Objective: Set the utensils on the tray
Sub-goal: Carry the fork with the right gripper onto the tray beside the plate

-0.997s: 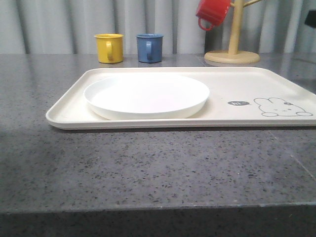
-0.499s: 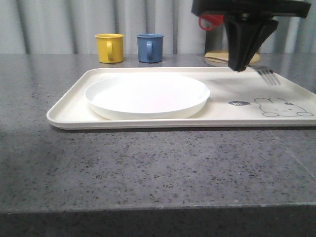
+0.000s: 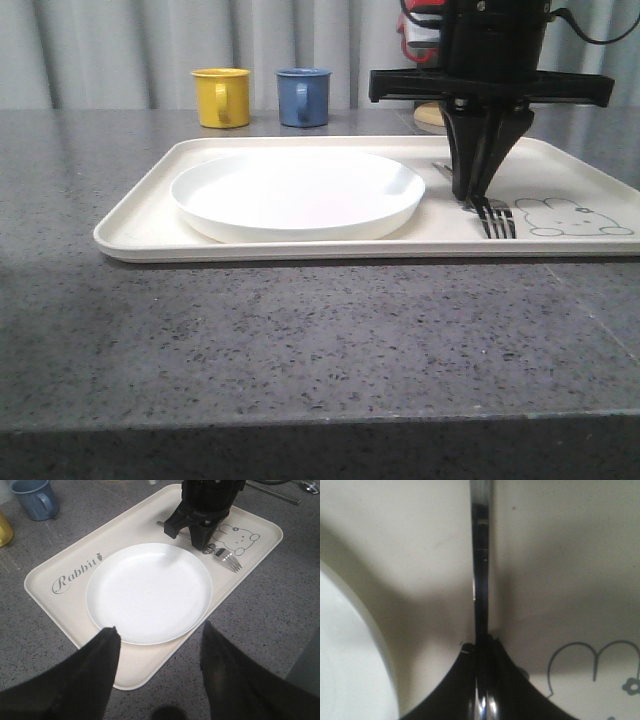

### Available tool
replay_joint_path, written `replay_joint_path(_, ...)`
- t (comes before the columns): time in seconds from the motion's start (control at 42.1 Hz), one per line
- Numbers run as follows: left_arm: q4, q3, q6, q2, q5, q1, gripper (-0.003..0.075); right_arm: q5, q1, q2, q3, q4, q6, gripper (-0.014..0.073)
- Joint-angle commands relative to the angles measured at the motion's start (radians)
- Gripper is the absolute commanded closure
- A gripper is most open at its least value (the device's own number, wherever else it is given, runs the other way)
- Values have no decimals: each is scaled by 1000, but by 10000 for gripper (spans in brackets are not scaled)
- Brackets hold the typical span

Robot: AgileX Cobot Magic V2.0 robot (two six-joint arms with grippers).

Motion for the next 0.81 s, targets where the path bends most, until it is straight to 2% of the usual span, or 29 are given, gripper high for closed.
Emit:
replay_joint_path(0.0,-6,-28,-9,-4,-75,-10,352,-17,-2,-43,-31,-1,4,484)
replay_joint_path(0.095,-6,-28,-9,-4,-75,-10,352,-9,-2,-43,-31,-2,0,374)
replay_joint_path(0.166,-6,-28,-9,-4,-75,-10,352,-10,-2,-44,-32,-2,-7,333)
replay_joint_path(0.404,-6,-28,-9,-4,-75,-10,352,11,-2,-110,-36,-21,-152,335)
replay_joint_path(0.546,-6,-28,-9,-4,-75,-10,352,73,-10,-206,-34,-121,-225,335)
replay_joint_path(0.641,-6,-28,-9,-4,-75,-10,352,91,-54,-267,-19,-149,-262,335)
replay_joint_path(0.783,-6,-28,-9,-4,-75,-10,352,93,-188,-342,59,-137,-338,335)
